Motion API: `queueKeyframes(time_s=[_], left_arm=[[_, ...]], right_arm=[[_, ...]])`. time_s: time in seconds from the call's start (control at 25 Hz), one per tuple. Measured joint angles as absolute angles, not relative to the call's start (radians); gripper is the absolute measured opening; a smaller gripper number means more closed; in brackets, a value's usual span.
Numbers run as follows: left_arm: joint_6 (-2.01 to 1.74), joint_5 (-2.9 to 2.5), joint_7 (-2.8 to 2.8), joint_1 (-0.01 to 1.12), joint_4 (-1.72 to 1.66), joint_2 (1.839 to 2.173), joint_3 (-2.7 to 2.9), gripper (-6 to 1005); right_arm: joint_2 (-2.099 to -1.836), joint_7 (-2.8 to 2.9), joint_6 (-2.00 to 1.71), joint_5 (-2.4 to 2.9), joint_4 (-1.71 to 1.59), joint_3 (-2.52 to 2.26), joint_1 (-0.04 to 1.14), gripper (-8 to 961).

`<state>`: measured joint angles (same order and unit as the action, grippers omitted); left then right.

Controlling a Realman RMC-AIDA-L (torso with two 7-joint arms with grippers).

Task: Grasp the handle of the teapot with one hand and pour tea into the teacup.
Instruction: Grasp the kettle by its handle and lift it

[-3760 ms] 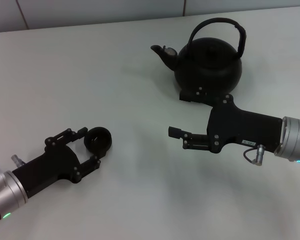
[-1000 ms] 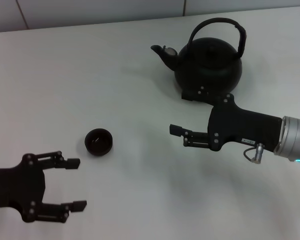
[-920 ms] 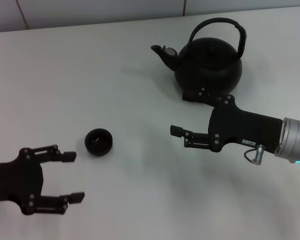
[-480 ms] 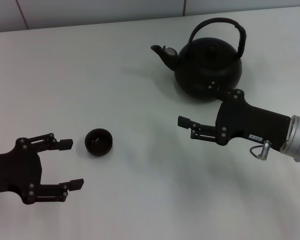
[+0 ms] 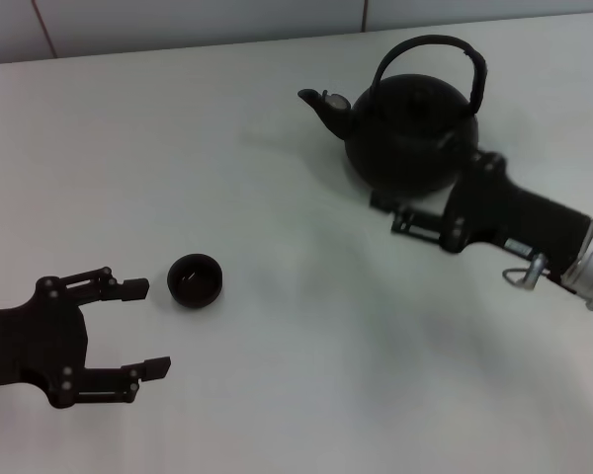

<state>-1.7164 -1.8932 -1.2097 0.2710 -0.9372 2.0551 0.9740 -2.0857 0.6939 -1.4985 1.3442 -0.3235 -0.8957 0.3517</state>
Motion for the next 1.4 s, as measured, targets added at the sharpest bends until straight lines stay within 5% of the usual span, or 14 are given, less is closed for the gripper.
queueKeyframes(time_s=[0.6, 1.4], left_arm=[[-1.719, -1.892, -1.223, 0.275, -0.934, 2.056, 0.965, 854], [-1.714, -1.890, -1.235, 0.274, -0.927, 2.058, 0.965, 855]], right_arm=[[-2.088, 0.524, -1.320, 0.940, -0.212, -0.895, 0.314, 827], [-2.087, 0.485, -1.160, 0.878, -0.128, -0.854, 0.459, 827]])
